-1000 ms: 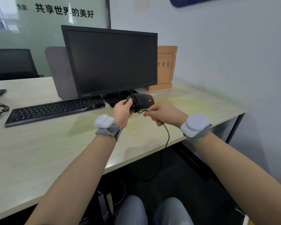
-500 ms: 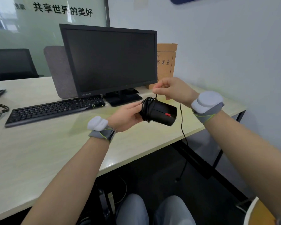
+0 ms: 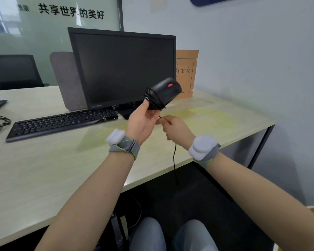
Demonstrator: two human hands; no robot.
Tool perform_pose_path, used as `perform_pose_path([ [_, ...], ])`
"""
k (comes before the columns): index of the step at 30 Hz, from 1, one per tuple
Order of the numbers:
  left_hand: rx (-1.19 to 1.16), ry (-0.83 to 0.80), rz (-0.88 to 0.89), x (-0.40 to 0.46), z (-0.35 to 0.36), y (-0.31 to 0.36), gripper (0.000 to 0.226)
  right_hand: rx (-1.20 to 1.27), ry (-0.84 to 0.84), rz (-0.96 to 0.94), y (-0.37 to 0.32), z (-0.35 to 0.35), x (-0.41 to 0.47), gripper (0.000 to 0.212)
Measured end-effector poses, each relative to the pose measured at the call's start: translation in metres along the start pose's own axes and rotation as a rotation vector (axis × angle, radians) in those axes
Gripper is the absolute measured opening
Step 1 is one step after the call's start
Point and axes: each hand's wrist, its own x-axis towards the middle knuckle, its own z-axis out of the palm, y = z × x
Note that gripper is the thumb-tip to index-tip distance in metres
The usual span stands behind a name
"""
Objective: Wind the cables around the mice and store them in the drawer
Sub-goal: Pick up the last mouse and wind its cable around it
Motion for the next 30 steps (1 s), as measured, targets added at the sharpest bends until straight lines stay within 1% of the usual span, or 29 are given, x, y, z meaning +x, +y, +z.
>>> perform_pose_path([
  [2,0.393,0.085,0.124,0.002,-0.008,-0.002,0.02,-0.162,-0.089,-0.005,-0.002,0.0,-0.003,0.024],
  [3,0.515,0.107,0.161,0.003,-0.012,-0.003,0.016,-0.219,-0.119,-0.002,-0.004,-0.002,-0.004,0.026],
  [4,0.58,0.116,0.17,0.003,-0.015,-0.003,0.013,-0.26,-0.134,0.0,-0.005,-0.005,-0.004,0.029],
  [6,0.625,0.104,0.141,0.005,-0.02,0.0,0.024,-0.301,-0.125,0.002,-0.009,-0.015,-0.003,0.034],
  [8,0.757,0.088,0.14,0.004,-0.023,0.004,0.028,-0.286,-0.12,0.005,-0.012,-0.023,-0.002,0.035],
  [11,1.018,0.047,0.171,0.003,-0.022,0.009,0.029,-0.286,-0.131,0.045,-0.016,-0.036,-0.003,0.028],
  [14,1.183,-0.023,0.185,0.002,-0.022,0.012,0.032,-0.319,-0.146,0.066,-0.019,-0.049,-0.004,0.022],
  [17,1.44,-0.114,0.24,0.0,-0.023,0.012,0.033,-0.34,-0.103,-0.011,-0.022,-0.062,-0.005,0.014],
  [18,1.472,-0.149,0.235,-0.002,-0.023,0.013,0.033,-0.329,-0.084,-0.055,-0.025,-0.067,-0.005,0.012],
  [21,1.446,-0.285,0.15,-0.005,-0.026,0.013,0.031,-0.365,-0.024,-0.2,-0.03,-0.077,-0.002,0.016],
  [22,1.38,-0.351,0.1,-0.007,-0.026,0.013,0.03,-0.374,-0.017,-0.227,-0.03,-0.08,0.0,0.014],
  [23,1.248,-0.42,0.03,-0.009,-0.025,0.012,0.027,-0.368,-0.019,-0.243,-0.029,-0.083,0.002,0.012],
  [24,1.063,-0.471,-0.051,-0.011,-0.024,0.012,0.026,-0.327,-0.03,-0.245,-0.027,-0.086,0.004,0.01],
  [26,0.675,-0.508,-0.176,-0.017,-0.022,0.012,0.024,-0.093,-0.093,-0.211,-0.022,-0.089,0.007,0.007],
  [27,0.539,-0.512,-0.206,-0.018,-0.022,0.012,0.025,0.06,-0.132,-0.174,-0.019,-0.088,0.007,0.009],
  [29,0.382,-0.524,-0.219,-0.019,-0.019,0.013,0.028,0.33,-0.187,-0.114,-0.008,-0.084,0.007,0.015],
  [30,0.319,-0.526,-0.217,-0.019,-0.017,0.014,0.029,0.378,-0.185,-0.115,-0.003,-0.079,0.006,0.019],
])
